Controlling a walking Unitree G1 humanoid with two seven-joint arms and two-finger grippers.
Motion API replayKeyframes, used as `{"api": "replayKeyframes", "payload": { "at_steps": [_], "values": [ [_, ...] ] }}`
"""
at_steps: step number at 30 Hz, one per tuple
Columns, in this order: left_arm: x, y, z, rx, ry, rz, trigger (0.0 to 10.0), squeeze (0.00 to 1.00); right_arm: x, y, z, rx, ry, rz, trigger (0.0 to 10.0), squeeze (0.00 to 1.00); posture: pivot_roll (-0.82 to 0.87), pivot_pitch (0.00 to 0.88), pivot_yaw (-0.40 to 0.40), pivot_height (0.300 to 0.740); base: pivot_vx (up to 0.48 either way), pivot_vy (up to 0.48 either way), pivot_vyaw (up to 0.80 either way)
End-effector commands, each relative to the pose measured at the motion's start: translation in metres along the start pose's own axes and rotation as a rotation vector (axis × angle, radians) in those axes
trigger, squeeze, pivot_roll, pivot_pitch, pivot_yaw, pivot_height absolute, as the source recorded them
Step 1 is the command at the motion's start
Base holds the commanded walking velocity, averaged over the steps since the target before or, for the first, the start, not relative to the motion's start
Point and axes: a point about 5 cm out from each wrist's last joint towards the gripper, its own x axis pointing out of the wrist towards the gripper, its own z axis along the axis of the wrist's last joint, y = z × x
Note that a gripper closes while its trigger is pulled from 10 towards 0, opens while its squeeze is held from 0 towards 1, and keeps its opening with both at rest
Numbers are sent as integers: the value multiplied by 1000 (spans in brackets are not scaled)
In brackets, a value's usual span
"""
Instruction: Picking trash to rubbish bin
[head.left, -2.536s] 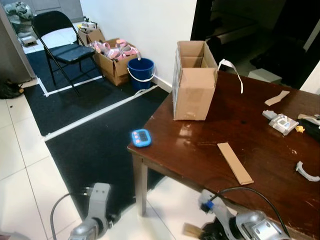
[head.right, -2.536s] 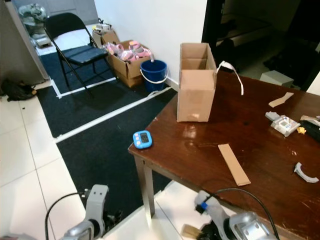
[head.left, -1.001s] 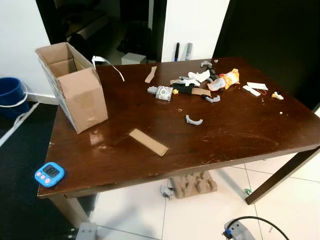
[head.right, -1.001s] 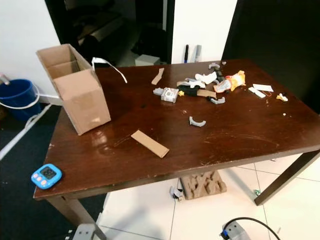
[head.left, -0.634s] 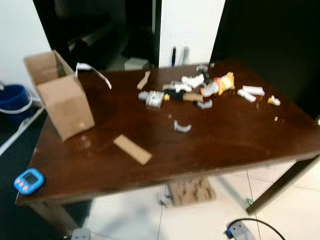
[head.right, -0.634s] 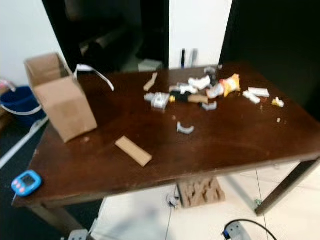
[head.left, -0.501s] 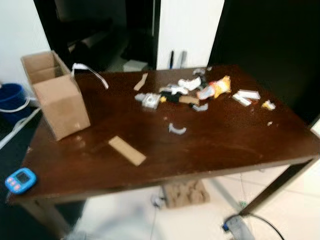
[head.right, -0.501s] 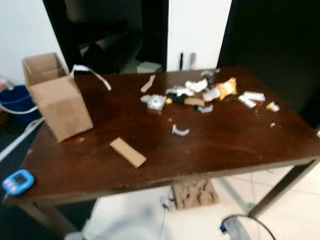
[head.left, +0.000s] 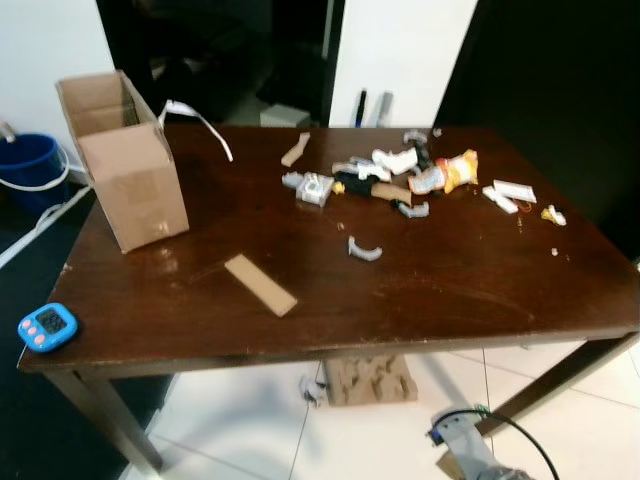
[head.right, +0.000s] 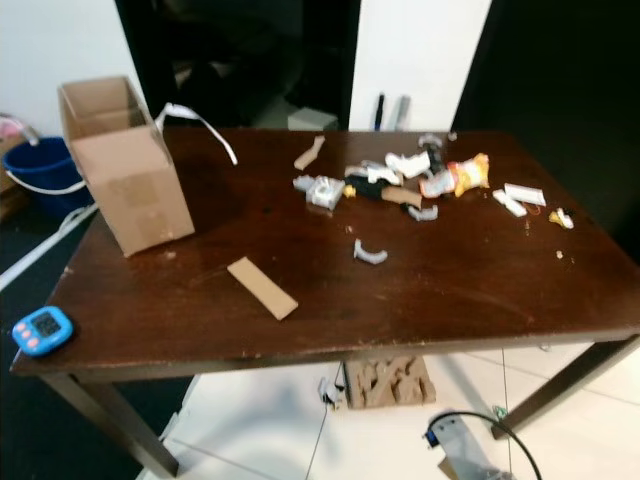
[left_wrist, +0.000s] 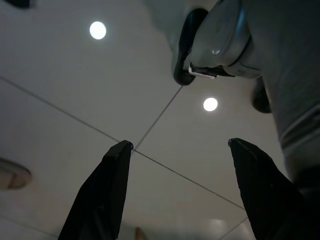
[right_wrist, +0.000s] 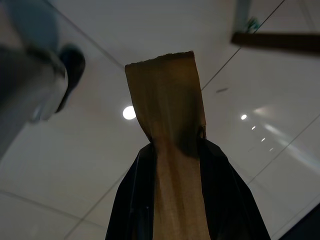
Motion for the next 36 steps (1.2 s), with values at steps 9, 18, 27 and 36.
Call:
{"api": "replayKeyframes", "payload": {
  "at_steps": [9,18,27,36],
  "values": [
    [-6,19,-18,-116,30,171,10000,0,-1,-6,1,-47,-4,-21,10000,0,163,32,-93,740,0,0,0],
    [-50,121,-26,-542,-111,735,10000,0,-1,-7,0,-75,8,-20,10000,0,228,38,-125,740,0,0,0],
    [-107,191,96,-458,-687,975,10000,0,0,-2,-9,-75,45,-7,10000,0,254,37,-126,740,0,0,0],
    [-215,106,302,159,-1552,690,10000,0,0,5,-25,-38,81,10,10000,0,228,31,-106,740,0,0,0]
  ]
}}
